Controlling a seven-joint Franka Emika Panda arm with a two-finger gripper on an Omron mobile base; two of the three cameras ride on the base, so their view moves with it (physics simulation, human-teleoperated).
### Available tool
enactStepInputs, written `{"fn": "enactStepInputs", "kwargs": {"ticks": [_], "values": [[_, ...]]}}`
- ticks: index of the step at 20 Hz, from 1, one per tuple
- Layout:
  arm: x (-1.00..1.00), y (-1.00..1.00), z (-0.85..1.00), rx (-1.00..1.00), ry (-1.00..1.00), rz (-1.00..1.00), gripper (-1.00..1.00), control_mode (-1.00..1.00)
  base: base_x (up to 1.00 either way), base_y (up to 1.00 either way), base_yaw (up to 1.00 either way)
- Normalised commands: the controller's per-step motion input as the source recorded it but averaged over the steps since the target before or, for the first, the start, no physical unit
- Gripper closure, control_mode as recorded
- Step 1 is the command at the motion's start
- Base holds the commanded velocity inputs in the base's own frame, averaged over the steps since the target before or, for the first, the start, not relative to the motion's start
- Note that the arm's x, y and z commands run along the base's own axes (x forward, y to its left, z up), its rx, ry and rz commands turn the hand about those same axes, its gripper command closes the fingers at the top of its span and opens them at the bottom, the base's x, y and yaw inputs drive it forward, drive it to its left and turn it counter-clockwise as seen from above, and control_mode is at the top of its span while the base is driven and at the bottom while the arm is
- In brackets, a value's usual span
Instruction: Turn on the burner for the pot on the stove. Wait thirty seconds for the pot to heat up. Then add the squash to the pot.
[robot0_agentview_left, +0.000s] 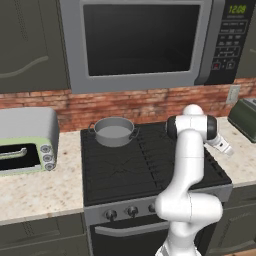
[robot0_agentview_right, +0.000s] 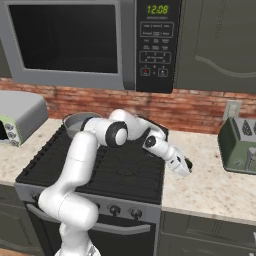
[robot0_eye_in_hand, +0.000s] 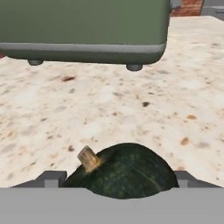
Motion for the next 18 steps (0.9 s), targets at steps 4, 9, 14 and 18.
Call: {"fn": "enactStepInputs", "kwargs": {"ticks": [4, 9, 14, 18], "values": [[0.01, -0.03, -0.28, 0.02, 0.06, 0.00, 1.00, -1.00, 0.00, 0.00, 0.00], [-0.09, 0.04, -0.03, 0.00, 0.05, 0.00, 1.00, -1.00, 0.00, 0.00, 0.00], [-0.57, 0.00, 0.54, 0.02, -0.37, 0.01, 1.00, -1.00, 0.00, 0.00, 0.00], [-0.58, 0.00, 0.60, 0.16, -0.36, 0.10, 1.00, -1.00, 0.00, 0.00, 0.00]]}}
